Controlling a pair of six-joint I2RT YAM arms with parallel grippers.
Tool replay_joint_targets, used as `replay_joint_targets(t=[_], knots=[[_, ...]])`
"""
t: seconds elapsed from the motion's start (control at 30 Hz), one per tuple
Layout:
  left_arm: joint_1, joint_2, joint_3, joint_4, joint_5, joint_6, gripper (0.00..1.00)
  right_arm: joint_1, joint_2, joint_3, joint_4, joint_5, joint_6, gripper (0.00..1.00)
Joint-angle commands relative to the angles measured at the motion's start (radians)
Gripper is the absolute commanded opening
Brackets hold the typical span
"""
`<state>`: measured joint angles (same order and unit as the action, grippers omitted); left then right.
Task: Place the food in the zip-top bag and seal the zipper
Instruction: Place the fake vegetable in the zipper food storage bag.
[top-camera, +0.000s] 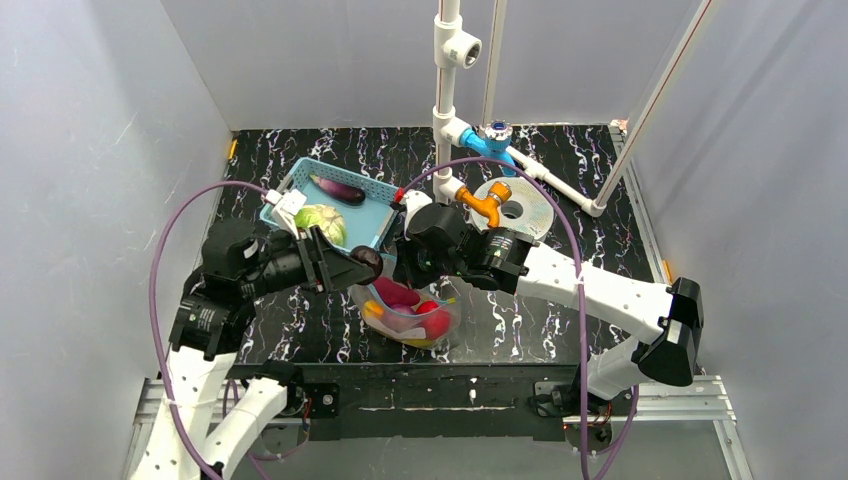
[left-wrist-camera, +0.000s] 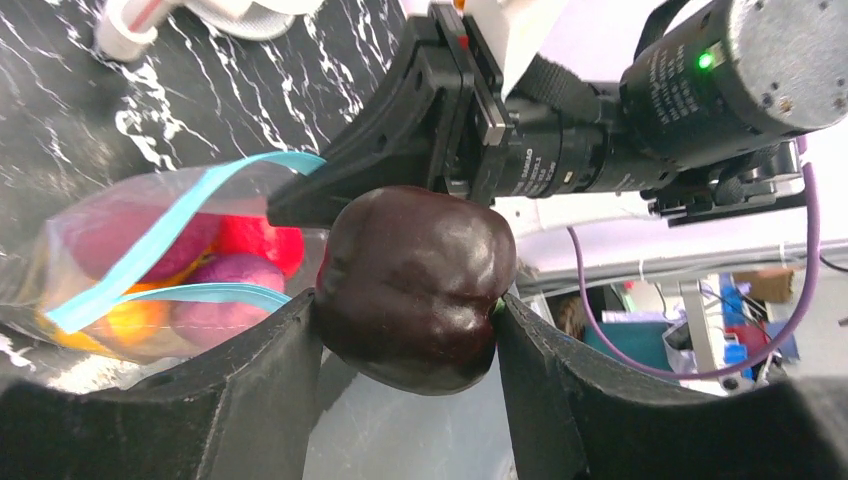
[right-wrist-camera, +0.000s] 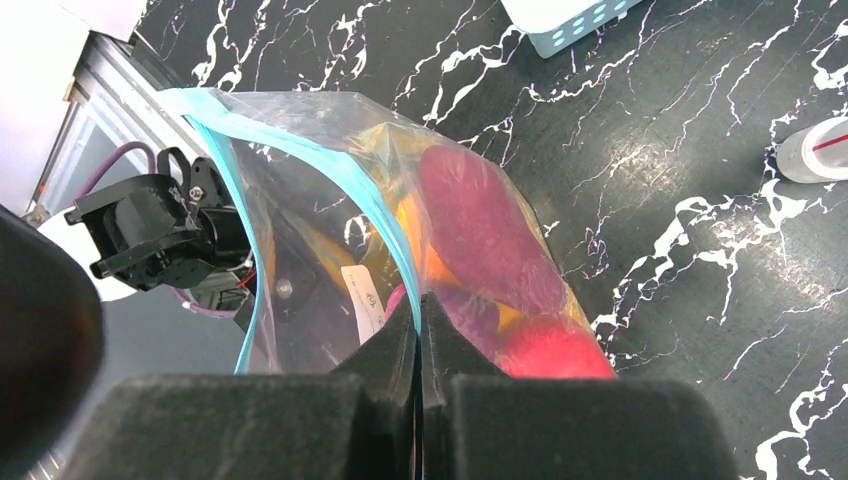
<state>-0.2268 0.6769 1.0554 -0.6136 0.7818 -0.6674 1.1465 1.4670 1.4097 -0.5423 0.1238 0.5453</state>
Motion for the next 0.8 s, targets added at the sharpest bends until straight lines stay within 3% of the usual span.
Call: replay_joint_targets(t=[0.0,0.2,0.37,0.57,0.77], knots=[[-0.113,0.051,-0.001,-0.029,-0.084,-0.033,0.00,-0.001,-0.041,0.001,0.065,-0.003,-0.006,0.01],[-0.196,0.103,-0.013,-0.091,-0.217,-0.022,0.14,-0.001,-0.048,-0.001,0.068,-0.004,-0.004,0.01],[-0.218,0.117,0.001,-0.119,-0.261,-0.016,0.18,0.000,-0.047,-0.006,0.076,-0.010,-0.002,0.01],[-0.226,0.114,0.013,-0.145,-0.282,-0.013,0.49,0.000,-0.050,-0.010,0.080,-0.010,-0.002,0.01],[-0.232,0.119,0.025,-0.142,-0.271,-0.012,0.60,-0.001,-0.049,-0.015,0.084,-0.021,0.002,0.01]])
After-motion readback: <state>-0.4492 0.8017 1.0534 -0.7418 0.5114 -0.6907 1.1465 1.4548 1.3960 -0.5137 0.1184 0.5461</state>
